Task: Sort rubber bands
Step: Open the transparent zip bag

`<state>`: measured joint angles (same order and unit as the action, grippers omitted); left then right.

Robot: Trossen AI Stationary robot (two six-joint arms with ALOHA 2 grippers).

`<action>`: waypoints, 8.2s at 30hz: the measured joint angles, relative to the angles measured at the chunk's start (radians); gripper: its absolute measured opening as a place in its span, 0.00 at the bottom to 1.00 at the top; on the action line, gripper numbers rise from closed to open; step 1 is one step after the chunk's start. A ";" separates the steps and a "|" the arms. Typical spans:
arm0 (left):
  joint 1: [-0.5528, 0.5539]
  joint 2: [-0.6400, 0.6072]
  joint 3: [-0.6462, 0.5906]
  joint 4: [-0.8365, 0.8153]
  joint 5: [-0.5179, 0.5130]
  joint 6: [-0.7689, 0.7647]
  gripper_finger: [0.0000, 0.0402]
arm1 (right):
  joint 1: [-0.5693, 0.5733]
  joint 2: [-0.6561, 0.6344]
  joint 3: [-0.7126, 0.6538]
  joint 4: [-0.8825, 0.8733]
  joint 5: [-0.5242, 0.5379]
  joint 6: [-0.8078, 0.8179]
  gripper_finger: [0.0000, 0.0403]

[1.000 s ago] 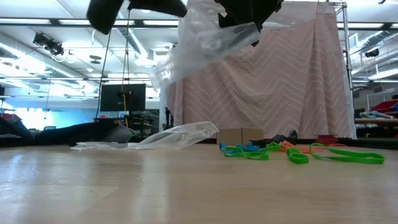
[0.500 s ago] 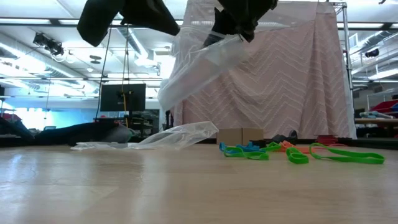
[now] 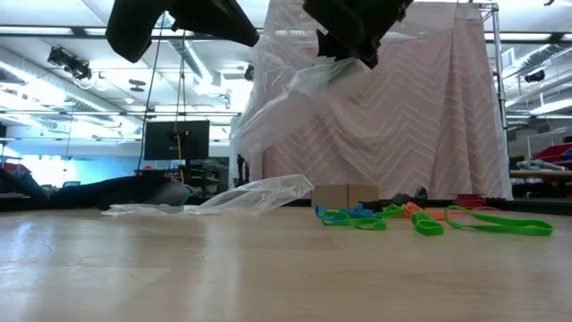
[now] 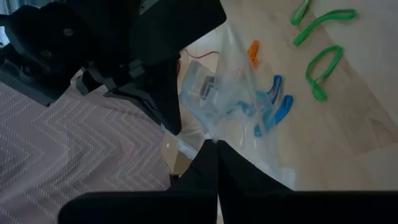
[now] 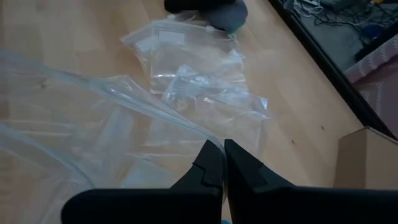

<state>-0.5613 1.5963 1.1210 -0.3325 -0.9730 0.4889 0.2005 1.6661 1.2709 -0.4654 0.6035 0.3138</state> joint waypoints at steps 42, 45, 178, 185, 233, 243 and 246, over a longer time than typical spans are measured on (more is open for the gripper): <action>0.070 0.000 -0.001 -0.061 0.060 -0.030 0.00 | 0.027 -0.110 -0.002 0.103 -0.187 -0.162 0.07; 0.073 0.000 -0.001 -0.062 0.063 -0.030 0.00 | 0.037 -0.117 -0.002 0.124 -0.217 -0.182 0.06; 0.246 -0.043 -0.241 0.162 0.674 -0.468 0.02 | -0.084 0.051 -0.178 0.054 -0.444 0.219 0.39; 0.247 -0.046 -0.241 0.163 0.673 -0.463 0.02 | -0.112 0.051 -0.235 0.193 -0.493 0.214 0.40; 0.247 -0.047 -0.241 0.158 0.670 -0.414 0.02 | -0.149 0.125 -0.296 0.370 -0.619 0.074 0.02; 0.277 -0.047 -0.241 0.171 0.526 -0.413 0.02 | -0.083 0.115 -0.190 0.276 -0.500 -0.017 0.00; 0.299 -0.048 -0.241 0.192 0.552 -0.418 0.02 | -0.042 0.107 -0.124 0.166 -0.373 -0.060 0.00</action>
<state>-0.2622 1.5487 0.8803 -0.1401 -0.4214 0.0710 0.1585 1.7728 1.1470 -0.2998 0.2303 0.2537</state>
